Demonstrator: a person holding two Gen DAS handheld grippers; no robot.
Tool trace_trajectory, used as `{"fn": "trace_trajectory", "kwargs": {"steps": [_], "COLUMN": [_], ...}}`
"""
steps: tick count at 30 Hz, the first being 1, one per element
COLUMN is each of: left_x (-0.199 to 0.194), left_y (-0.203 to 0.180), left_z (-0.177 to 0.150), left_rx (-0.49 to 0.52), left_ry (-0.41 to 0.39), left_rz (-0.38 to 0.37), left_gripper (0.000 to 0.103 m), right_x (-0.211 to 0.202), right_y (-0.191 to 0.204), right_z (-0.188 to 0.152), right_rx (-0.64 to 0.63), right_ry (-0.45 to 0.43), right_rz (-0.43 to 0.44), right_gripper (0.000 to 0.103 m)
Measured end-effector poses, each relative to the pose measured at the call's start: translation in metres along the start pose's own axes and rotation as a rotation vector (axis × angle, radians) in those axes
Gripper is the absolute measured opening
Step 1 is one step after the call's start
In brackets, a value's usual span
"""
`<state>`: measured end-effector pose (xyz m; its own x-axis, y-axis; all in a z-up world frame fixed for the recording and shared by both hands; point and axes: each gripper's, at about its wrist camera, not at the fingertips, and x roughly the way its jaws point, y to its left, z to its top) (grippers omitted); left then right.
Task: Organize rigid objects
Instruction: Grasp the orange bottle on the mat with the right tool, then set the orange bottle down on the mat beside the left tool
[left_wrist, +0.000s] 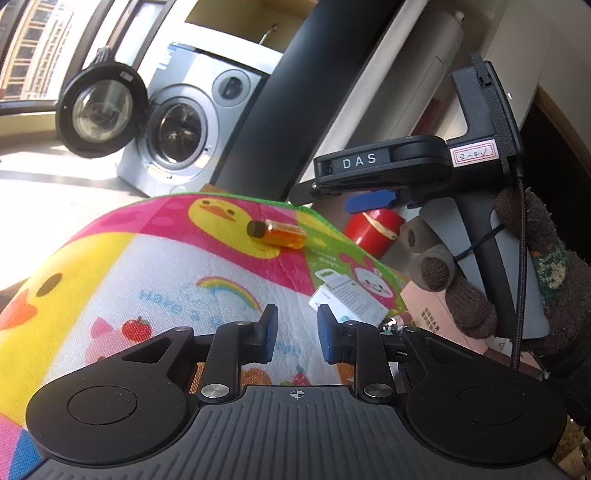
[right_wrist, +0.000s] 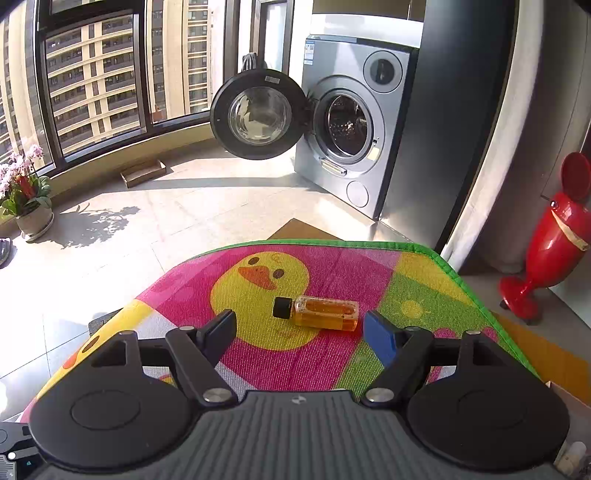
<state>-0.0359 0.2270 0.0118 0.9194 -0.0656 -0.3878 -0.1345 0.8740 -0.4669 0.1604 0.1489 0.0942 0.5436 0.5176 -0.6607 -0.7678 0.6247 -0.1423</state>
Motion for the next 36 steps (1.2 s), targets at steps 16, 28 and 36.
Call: {"fn": "trace_trajectory", "kwargs": {"steps": [16,28,36], "left_x": [-0.009,-0.003,-0.001], "left_y": [0.02,0.019,0.015], "left_z": [0.002,0.002,0.002], "left_rx": [-0.131,-0.122,-0.102], "left_ry": [0.002,0.021,0.023], "left_rz": [-0.075,-0.068,-0.069], "left_gripper": [0.026,0.026,0.026], "right_x": [0.076,0.065,-0.028], "right_y": [0.027,0.004,-0.022], "right_z": [-0.001,-0.002,-0.024], "right_rx": [-0.394,-0.157,-0.011], "right_ry": [0.159,0.25,0.137], "right_rz": [-0.078,-0.007,0.034], "right_gripper": [0.059,0.027,0.026]}}
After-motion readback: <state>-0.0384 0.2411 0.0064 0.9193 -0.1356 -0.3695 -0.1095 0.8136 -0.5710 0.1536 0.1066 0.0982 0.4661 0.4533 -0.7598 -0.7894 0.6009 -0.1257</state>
